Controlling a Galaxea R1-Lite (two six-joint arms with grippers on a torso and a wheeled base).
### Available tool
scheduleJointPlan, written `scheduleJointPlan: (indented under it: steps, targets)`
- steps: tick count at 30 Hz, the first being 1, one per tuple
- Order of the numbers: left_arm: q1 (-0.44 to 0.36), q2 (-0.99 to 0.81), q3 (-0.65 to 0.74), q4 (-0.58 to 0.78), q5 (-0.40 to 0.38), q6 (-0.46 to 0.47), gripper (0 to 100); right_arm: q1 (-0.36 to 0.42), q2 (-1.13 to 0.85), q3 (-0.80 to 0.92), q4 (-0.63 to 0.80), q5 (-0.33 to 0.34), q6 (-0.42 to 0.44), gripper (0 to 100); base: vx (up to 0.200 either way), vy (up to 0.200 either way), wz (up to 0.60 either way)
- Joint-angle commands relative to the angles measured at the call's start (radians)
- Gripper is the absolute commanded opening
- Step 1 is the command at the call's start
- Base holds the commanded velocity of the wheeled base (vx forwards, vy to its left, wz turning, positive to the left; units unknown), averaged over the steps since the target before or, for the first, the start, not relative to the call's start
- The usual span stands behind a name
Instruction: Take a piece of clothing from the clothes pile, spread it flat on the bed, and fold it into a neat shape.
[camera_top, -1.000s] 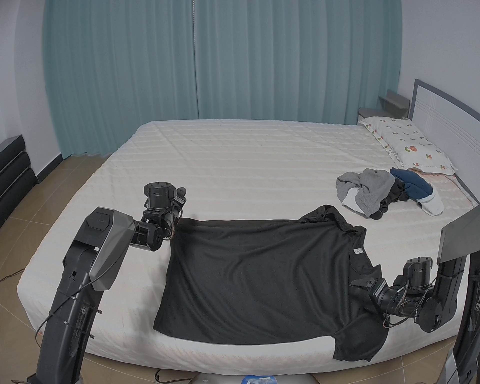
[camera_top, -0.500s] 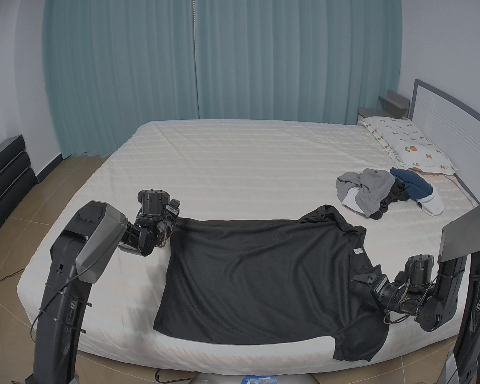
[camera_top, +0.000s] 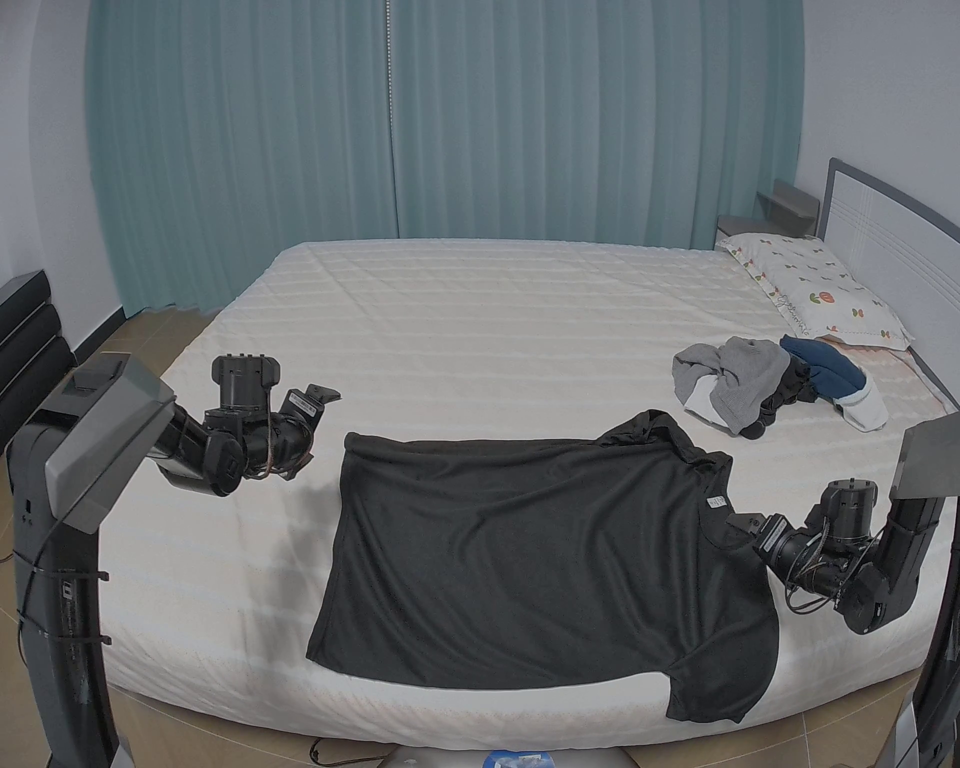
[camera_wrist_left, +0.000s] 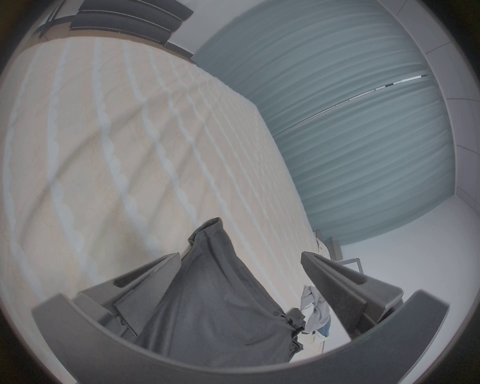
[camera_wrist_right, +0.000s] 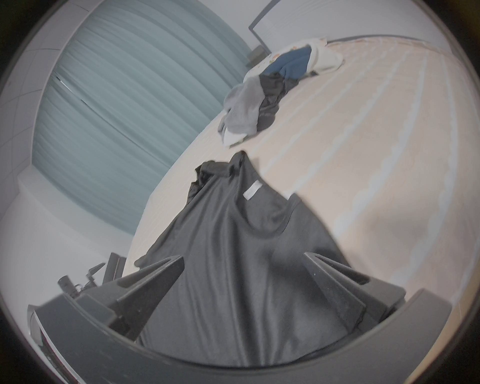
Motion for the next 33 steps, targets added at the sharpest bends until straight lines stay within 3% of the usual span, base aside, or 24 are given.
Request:
scheduleJointPlan:
  steps: [1, 7, 9, 13, 18, 26, 33]
  targets:
    - [0.001, -0.12, 0.069, 0.001, -0.006, 0.004, 100, -0.059, -0.005, -0.023, 0.011, -0.001, -0.008, 100, 0.0, 0.0, 0.0]
    - [-0.025, -0.182, 0.143, 0.001, -0.011, 0.002, 100, -0.069, -0.004, 0.035, -0.009, 0.015, 0.041, 100, 0.0, 0.0, 0.0]
    - [-0.044, -0.19, 0.164, 0.001, -0.011, 0.002, 100, -0.066, 0.01, 0.067, -0.079, 0.045, 0.082, 100, 0.0, 0.0, 0.0]
    - [-0.062, -0.193, 0.201, 0.002, -0.005, 0.004, 100, -0.069, 0.019, 0.121, -0.158, 0.065, 0.082, 100, 0.0, 0.0, 0.0]
    - [-0.085, -0.248, 0.413, -0.019, -0.011, 0.007, 100, -0.083, 0.015, 0.167, -0.202, 0.12, 0.085, 100, -0.2, 0.0, 0.0]
    - [-0.159, -0.258, 0.732, -0.328, 0.005, 0.004, 100, -0.091, 0.013, 0.184, -0.204, 0.148, 0.088, 100, -0.175, 0.0, 0.0]
    - [-0.16, -0.245, 0.75, -0.412, 0.003, -0.021, 100, -0.089, 0.012, 0.185, -0.204, 0.148, 0.108, 100, 0.0, 0.0, 0.0]
